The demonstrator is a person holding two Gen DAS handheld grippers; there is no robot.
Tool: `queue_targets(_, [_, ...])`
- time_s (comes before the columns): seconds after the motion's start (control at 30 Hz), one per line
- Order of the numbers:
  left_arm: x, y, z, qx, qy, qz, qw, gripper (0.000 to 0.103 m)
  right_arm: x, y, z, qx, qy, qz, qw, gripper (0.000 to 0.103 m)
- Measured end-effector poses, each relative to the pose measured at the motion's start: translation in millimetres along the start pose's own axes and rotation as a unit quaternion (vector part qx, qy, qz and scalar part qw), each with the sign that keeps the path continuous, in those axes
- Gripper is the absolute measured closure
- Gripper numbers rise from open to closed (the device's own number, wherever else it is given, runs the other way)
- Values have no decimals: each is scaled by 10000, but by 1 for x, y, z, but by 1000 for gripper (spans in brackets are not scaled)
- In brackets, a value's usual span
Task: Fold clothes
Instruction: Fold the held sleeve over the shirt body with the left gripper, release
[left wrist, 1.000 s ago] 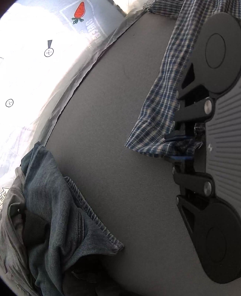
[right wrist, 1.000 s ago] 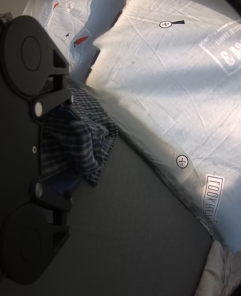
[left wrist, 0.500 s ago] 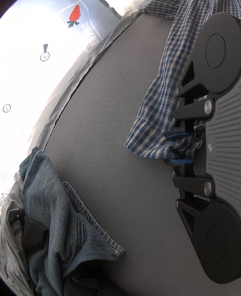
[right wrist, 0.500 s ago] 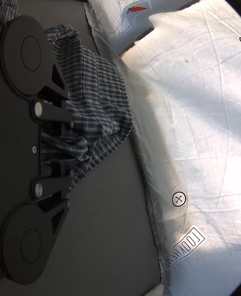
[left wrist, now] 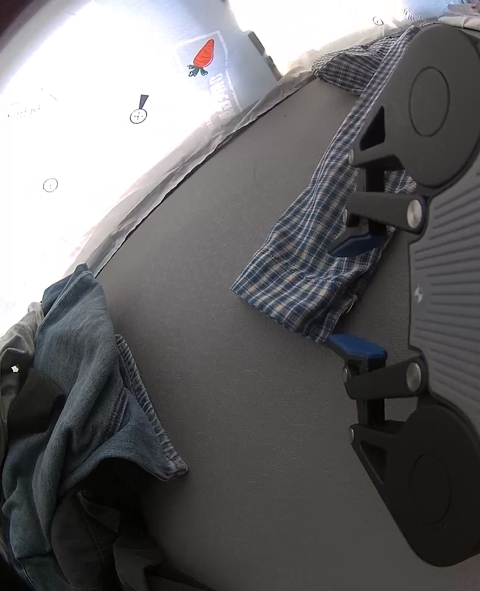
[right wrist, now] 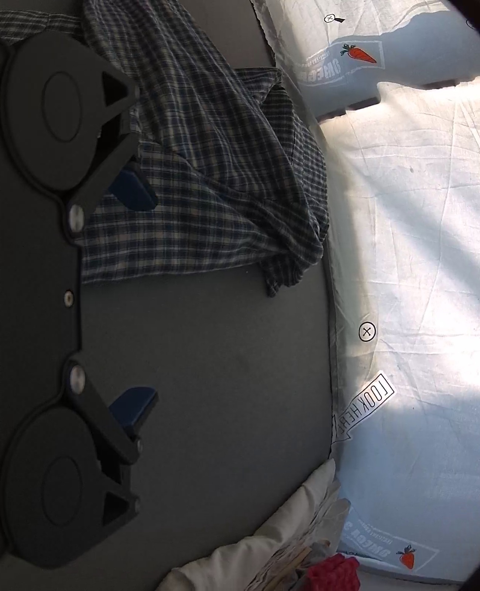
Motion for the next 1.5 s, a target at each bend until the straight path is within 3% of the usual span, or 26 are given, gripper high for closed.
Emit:
queue_targets(0.2, [-3, 2, -7, 129, -258, 64, 9996, 49, 42, -9, 6, 250, -71, 65, 9996, 0])
queue_targets(0.4, [-12, 17, 1, 3, -150, 112, 9998, 47, 59, -12, 5, 358, -109, 660, 9971, 0])
queue_targets(0.53, [-11, 27, 3, 107, -90, 97, 9999, 49, 59, -12, 5, 373, -102, 718, 9967, 0])
queue_targets(0.6, [-10, 28, 3, 101, -102, 152, 9998, 64, 59, -12, 5, 372, -99, 722, 9966, 0])
queue_targets(0.63, [-10, 29, 3, 127, -129, 167, 9997, 97, 59, -11, 5, 371, -97, 724, 9966, 0])
queue_targets(0.77, [-8, 21, 17, 491, -48, 283, 9984, 98, 60, -12, 5, 373, -85, 732, 9966, 0])
queue_targets(0.83, [-5, 12, 33, 887, 43, 289, 9956, 98, 61, -12, 5, 377, -85, 734, 9966, 0])
queue_targets(0.97, [16, -12, 88, 1922, 853, 87, 9776, 100, 61, -12, 5, 368, -64, 734, 9966, 0])
queue_targets(1.03, [40, -23, 121, 2400, 1564, -161, 9580, 100, 61, -12, 5, 365, -60, 734, 9966, 0])
queue_targets(1.1, [73, -31, 151, 2732, 2368, -508, 9310, 99, 61, -12, 5, 360, -52, 735, 9966, 0])
queue_targets(1.17, [110, -31, 173, 2835, 3029, -920, 9052, 93, 60, -12, 6, 350, -41, 737, 9967, 0])
queue_targets(1.23, [140, -23, 182, 2755, 3307, -1319, 8930, 91, 60, -12, 7, 336, -28, 740, 9967, 0])
queue_targets(1.37, [167, -11, 175, 2560, 3207, -1931, 8913, 81, 61, -12, 8, 316, -13, 744, 9967, 0])
queue_targets(1.5, [155, -13, 156, 2587, 2653, -2033, 9063, 61, 61, -12, 9, 291, 0, 740, 9968, 0])
Point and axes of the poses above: each gripper's, at about its wrist camera, not at the fingertips, and y roughly the way its jaws point, z to its right, x to its underside, the point moved 1 cm from there along y, roughly the way its jaws point, and after that the axes turned 3 degrees about -x, right-handed, at the moved point
